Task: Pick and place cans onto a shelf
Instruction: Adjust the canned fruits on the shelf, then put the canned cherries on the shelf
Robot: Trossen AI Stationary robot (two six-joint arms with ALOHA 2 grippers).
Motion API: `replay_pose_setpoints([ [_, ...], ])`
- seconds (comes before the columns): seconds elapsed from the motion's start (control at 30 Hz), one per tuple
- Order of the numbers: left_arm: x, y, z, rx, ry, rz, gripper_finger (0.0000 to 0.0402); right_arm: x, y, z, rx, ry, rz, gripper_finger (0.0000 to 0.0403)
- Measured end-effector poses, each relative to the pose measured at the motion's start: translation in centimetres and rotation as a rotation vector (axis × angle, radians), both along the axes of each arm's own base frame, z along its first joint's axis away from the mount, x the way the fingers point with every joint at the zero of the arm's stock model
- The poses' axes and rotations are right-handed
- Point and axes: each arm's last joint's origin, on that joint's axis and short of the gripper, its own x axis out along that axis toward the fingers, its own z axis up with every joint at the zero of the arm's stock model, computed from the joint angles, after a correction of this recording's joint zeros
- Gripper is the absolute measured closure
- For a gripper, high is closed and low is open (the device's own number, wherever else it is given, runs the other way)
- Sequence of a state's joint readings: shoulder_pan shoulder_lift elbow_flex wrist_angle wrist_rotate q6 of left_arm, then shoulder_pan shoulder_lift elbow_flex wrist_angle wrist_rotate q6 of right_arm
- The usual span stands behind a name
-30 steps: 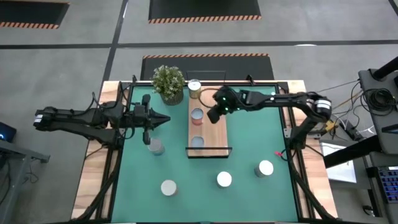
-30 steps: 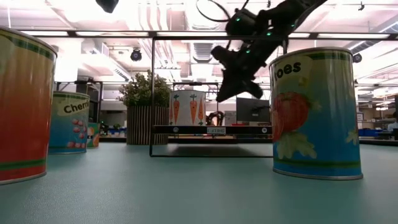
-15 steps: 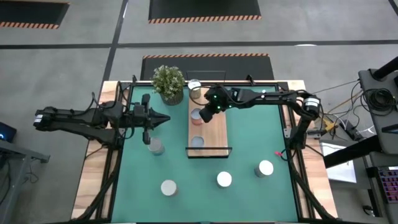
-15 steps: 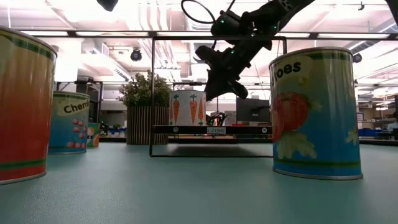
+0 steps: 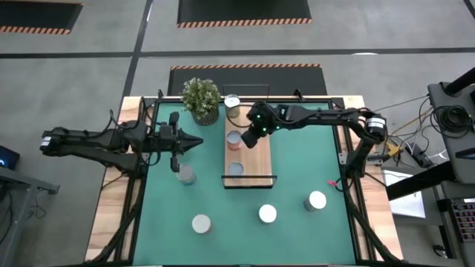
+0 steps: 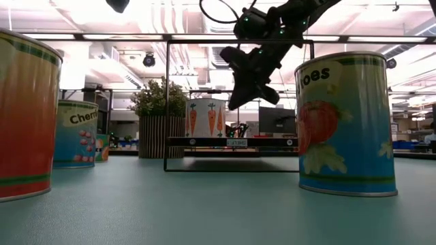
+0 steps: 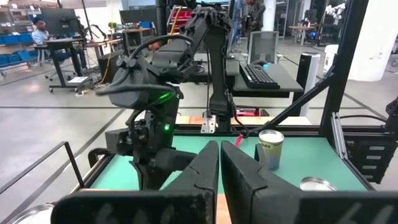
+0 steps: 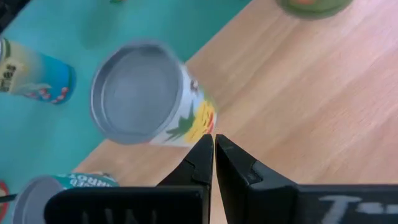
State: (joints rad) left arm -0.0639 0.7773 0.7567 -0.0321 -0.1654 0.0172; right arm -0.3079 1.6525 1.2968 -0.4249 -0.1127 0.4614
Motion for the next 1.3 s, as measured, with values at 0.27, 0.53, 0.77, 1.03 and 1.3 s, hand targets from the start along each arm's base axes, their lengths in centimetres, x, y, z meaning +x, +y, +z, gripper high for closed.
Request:
replay_pose_setpoints([
  [0.27, 0.0, 0.0, 0.0, 0.0, 0.0, 0.0, 0.0402, 1.4, 1.1, -1.0, -0.006, -0.028, 0.037, 0.0394],
  [0.53, 0.0, 0.0, 0.0, 0.0, -0.003, 0.0, 0.0402, 1.5, 1.0, -0.8, -0.006, -0.043, 0.031, 0.0394],
  [0.77, 0.0, 0.0, -0.1, 0.001, 0.012, 0.0, 0.0402, 0.6, 1.3, 0.9, -0.022, -0.07, 0.039, 0.0394],
  [1.03, 0.0, 0.0, -0.4, -0.045, 0.037, 0.003, 0.0402, -1.3, 4.1, 5.7, -0.243, -0.16, 0.079, 0.0394],
  [1.3, 0.3, 0.0, -1.4, -0.182, 0.119, 0.03, 0.0402, -4.1, 8.6, 7.9, -0.459, -0.198, 0.16, 0.0394],
])
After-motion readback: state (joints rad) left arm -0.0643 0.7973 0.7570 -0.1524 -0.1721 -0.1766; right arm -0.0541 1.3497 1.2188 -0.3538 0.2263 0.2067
